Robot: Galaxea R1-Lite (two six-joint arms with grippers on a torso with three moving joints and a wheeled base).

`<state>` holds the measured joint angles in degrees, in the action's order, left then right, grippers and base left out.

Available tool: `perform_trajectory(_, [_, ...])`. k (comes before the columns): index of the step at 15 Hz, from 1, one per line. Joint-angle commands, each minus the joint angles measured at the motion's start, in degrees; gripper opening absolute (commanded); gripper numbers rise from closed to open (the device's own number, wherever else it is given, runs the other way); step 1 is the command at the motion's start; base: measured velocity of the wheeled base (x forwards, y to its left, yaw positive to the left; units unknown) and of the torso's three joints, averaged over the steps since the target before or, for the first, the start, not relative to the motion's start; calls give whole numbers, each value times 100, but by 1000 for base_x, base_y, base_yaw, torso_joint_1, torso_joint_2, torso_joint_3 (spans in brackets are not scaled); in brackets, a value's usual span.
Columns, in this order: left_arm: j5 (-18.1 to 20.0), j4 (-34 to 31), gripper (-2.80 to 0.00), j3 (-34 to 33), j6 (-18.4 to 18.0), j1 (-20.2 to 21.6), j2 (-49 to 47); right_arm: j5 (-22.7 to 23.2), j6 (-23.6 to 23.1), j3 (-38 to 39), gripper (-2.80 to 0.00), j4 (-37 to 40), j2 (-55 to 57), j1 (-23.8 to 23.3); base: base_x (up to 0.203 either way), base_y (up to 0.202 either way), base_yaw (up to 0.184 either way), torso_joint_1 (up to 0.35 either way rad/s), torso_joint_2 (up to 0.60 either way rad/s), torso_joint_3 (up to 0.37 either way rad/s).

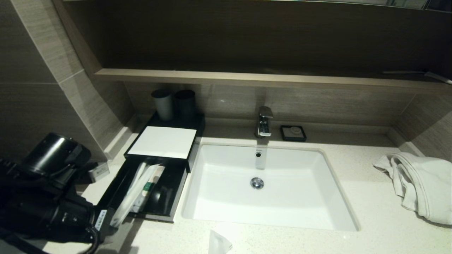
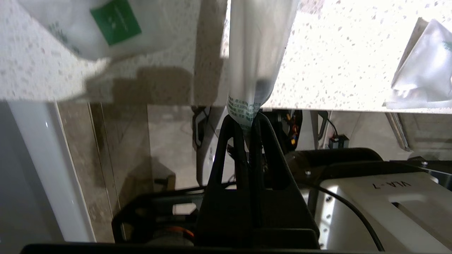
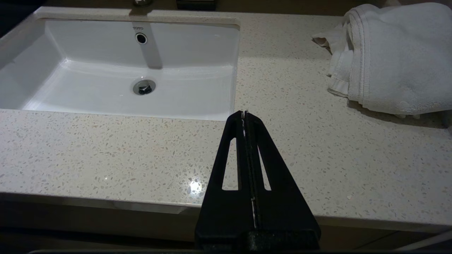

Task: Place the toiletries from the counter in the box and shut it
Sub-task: Place the bathroom toiletry into the drawer

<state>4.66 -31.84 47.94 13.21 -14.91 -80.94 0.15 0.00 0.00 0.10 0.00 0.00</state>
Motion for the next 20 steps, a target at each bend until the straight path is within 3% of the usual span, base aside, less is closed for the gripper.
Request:
perform_trajectory(1, [3, -352, -280, 157, 174, -3, -24, 2, 0, 0, -280, -1, 0, 0, 0, 0, 0, 0, 0, 0])
perform_trajectory(12, [-49, -148, -280, 655, 461, 9, -1517, 2, 0, 0, -280, -1, 0, 0, 0, 0, 0, 0, 0, 0])
perform_trajectory(16, [-425, 172, -280, 935, 560, 7, -1993, 2, 0, 0, -280, -1, 0, 0, 0, 0, 0, 0, 0, 0])
perform_trajectory(20, [-439, 458, -280, 1092, 552, 31, -2231, 2, 0, 0, -280, -1, 0, 0, 0, 0, 0, 0, 0, 0])
